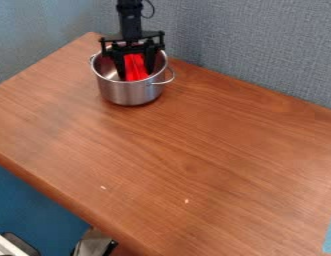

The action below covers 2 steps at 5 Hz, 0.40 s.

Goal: Put the red object in the metal pot

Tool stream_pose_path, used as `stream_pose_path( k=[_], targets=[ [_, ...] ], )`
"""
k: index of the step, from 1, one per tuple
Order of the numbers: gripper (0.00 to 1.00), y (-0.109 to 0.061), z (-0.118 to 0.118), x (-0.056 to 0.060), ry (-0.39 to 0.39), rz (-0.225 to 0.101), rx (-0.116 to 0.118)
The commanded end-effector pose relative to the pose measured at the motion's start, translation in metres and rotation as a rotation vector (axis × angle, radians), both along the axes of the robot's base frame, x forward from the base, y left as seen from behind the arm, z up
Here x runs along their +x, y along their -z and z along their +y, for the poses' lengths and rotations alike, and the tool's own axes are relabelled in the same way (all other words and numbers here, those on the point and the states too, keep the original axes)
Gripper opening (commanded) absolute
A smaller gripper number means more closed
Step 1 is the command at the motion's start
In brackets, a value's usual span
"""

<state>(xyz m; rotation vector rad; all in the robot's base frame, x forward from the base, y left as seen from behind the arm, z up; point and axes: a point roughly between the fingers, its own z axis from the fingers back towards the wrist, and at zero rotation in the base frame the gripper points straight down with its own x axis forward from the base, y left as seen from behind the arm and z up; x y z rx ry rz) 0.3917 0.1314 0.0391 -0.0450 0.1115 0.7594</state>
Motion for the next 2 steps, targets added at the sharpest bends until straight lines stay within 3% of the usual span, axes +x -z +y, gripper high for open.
stream_pose_path(
  k=[1,2],
  targets=[
    [1.0,-0.028,-0.003,0.002,0.008,-0.076,0.005],
    [1.0,-0.064,0.004,0.0,-0.001,-0.053,-0.009]
  ],
)
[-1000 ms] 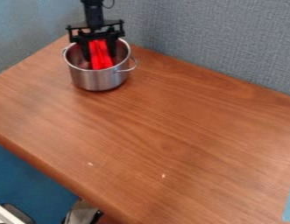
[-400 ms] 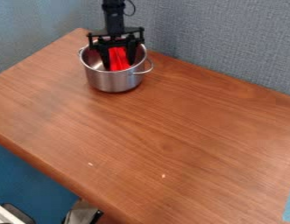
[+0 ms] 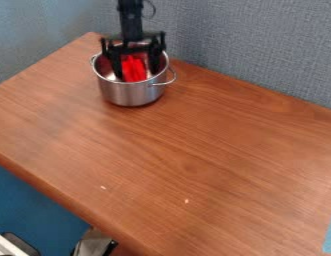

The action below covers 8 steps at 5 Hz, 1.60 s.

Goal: Put the red object in the metal pot

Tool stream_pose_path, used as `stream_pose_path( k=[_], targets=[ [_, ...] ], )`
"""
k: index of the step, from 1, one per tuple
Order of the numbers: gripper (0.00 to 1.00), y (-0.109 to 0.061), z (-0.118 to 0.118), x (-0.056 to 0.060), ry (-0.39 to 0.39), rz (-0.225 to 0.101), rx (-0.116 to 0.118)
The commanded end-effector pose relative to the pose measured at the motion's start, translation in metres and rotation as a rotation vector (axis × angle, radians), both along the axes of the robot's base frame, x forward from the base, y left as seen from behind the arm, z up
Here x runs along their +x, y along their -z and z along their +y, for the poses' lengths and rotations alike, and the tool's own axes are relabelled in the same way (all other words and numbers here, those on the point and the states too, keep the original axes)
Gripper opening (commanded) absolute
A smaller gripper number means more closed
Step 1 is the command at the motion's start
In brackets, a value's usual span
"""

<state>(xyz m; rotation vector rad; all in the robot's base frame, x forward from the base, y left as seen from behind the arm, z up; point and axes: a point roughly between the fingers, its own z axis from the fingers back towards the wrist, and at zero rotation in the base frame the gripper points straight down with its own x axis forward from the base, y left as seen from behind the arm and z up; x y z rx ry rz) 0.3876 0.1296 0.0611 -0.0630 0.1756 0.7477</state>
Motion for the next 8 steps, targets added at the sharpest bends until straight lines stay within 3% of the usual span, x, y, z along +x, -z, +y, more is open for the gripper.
stream_pose_path(
  k=[1,3,6,7,8],
  targets=[
    [1.0,-0.085,0.009,0.003,-0.014,-0.081,0.02],
    [1.0,-0.084,-0.007,-0.008,0.147,0.024,-0.039],
    [1.0,-0.145,-0.024,-0.026,0.197,0.029,-0.058],
    [1.0,-0.152,-0.035,-0.045,0.307,0.059,-0.044],
    [1.0,-0.136,-0.044,-0.061,0.423,0.097,-0.028]
  ],
)
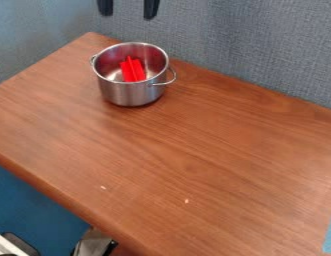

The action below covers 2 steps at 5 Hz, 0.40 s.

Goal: Put the red object in the metal pot

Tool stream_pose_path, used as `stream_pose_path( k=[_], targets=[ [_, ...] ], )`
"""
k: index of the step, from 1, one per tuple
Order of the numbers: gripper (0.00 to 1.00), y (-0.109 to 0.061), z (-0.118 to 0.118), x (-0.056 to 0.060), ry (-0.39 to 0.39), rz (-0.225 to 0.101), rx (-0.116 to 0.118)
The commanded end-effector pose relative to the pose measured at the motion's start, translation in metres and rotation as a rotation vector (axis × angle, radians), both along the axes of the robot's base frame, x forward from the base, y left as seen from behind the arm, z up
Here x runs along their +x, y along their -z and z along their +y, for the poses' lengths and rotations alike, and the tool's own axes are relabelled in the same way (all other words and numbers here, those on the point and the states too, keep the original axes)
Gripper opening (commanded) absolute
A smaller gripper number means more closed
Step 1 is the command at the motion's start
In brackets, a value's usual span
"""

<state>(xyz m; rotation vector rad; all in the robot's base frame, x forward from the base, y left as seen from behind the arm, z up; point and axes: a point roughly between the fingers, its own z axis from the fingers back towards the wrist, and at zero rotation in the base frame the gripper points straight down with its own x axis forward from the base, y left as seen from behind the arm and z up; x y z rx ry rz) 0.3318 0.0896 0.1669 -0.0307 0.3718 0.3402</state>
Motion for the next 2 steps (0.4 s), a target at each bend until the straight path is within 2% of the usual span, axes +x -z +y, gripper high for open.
stream_pose_path(
  k=[1,2],
  targets=[
    [1.0,-0.015,-0.026,-0.014,-0.058,-0.079,0.029],
    [1.0,-0.004,-0.036,-0.013,-0.192,-0.082,0.009]
  ],
)
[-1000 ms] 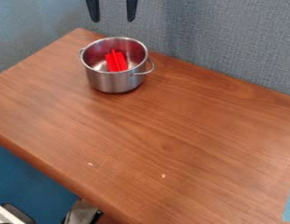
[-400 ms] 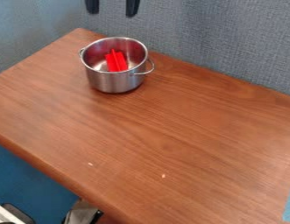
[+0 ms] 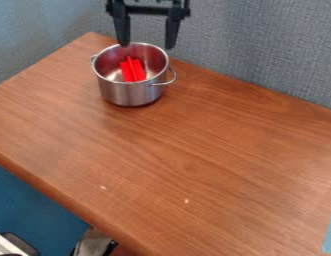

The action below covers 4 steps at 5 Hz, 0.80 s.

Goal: Put the red object in the metal pot

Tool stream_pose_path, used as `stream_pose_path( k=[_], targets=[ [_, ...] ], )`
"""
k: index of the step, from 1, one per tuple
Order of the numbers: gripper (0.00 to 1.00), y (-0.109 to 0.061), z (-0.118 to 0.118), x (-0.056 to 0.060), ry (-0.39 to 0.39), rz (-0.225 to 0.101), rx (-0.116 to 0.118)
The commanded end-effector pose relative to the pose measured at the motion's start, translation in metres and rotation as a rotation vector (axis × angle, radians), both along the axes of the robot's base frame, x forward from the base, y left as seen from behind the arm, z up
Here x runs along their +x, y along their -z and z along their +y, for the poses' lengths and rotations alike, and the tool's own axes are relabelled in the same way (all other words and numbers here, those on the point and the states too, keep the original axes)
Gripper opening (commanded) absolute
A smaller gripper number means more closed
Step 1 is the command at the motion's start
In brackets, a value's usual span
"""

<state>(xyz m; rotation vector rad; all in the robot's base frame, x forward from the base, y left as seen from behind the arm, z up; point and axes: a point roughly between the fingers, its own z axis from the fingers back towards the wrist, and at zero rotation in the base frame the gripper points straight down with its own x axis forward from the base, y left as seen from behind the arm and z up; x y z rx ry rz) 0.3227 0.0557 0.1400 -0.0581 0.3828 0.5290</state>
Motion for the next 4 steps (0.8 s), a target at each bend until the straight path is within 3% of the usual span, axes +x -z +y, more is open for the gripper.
stream_pose_path(
  k=[1,2,3,4],
  targets=[
    [1.0,-0.032,0.008,-0.004,-0.008,-0.131,-0.006],
    [1.0,-0.03,0.018,-0.004,-0.036,-0.173,-0.022],
    [1.0,-0.027,0.022,-0.003,-0.006,-0.198,-0.037],
    [1.0,-0.016,0.041,0.0,-0.146,-0.224,-0.011]
  ],
)
